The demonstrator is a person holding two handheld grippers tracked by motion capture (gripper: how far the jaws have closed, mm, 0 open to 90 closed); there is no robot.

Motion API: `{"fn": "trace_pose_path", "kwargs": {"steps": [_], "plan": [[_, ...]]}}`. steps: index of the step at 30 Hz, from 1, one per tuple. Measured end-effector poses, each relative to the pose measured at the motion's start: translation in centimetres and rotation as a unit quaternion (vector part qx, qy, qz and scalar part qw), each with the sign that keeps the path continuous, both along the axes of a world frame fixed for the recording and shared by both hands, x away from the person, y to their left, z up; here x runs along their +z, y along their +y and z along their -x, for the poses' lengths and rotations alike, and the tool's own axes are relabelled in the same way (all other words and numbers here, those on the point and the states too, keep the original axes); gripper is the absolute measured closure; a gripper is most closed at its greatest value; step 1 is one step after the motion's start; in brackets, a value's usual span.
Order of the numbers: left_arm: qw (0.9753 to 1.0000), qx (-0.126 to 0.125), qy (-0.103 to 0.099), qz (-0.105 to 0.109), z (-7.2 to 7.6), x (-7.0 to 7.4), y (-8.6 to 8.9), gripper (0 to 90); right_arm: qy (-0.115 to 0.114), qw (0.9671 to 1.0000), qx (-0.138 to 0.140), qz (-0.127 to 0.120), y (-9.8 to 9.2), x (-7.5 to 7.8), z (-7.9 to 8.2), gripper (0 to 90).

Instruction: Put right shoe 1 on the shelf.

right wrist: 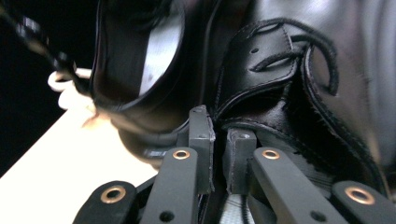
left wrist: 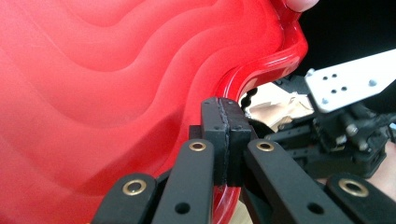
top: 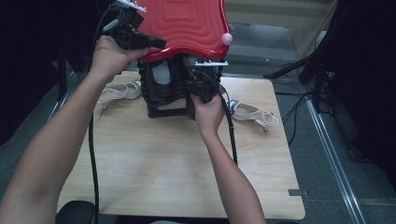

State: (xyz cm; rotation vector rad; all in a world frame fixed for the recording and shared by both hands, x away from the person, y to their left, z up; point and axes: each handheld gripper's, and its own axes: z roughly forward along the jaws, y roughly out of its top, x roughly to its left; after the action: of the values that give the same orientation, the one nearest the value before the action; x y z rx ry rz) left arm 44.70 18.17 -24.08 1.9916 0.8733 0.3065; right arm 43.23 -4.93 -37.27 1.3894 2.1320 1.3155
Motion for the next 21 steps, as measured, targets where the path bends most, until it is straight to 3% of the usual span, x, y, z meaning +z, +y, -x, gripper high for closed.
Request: {"fn": "trace_pose_path", "kwargs": {"steps": [8, 12, 21], "plan": [[1.0, 0.004, -0.004, -0.008, 0.0, 0.0, 0.0, 90.0, -0.018, 0.9998, -0.006, -0.008, 0.2, -0.3, -1.2, 84.3], [0.9999, 0.002, -0.005, -0.009, 0.0, 0.0, -0.1, 90.0, -0.021, 0.9998, 0.002, -0.007, 0.5, -0.5, -1.1, 78.1], [0.9999, 0.002, -0.01, -0.009, 0.1, 0.0, -0.1, 90.0, -0.005, 0.9997, 0.02, -0.015, 0.1, -0.1, -0.7, 68.0]]}}
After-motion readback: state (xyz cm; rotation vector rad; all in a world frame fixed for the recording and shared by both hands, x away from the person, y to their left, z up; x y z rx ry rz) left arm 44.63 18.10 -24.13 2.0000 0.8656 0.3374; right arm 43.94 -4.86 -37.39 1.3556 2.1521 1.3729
